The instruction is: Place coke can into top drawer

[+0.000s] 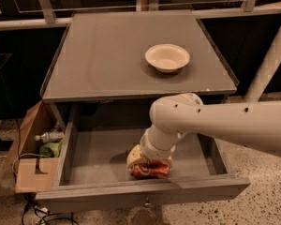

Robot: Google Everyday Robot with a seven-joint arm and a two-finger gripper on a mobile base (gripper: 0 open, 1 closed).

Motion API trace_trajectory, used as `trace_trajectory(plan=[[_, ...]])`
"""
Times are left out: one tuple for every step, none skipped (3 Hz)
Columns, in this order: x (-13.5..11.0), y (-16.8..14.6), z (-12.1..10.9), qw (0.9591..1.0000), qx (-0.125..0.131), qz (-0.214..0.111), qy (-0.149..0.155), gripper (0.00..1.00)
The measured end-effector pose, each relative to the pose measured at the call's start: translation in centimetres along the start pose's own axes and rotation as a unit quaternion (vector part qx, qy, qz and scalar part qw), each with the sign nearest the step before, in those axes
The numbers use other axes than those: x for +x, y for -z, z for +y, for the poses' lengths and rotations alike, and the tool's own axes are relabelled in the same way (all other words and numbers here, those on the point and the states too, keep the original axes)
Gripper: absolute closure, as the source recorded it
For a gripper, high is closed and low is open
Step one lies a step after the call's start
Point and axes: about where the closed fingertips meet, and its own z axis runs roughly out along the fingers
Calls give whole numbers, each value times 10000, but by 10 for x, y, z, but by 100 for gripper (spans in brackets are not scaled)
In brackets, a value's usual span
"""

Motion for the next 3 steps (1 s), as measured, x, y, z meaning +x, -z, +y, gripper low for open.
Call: trace_trajectory(plan=[[0, 0, 0, 10000, 0, 0, 0, 34], [0, 0, 0, 10000, 0, 0, 0, 11], [0, 0, 0, 10000, 0, -1, 2, 0]])
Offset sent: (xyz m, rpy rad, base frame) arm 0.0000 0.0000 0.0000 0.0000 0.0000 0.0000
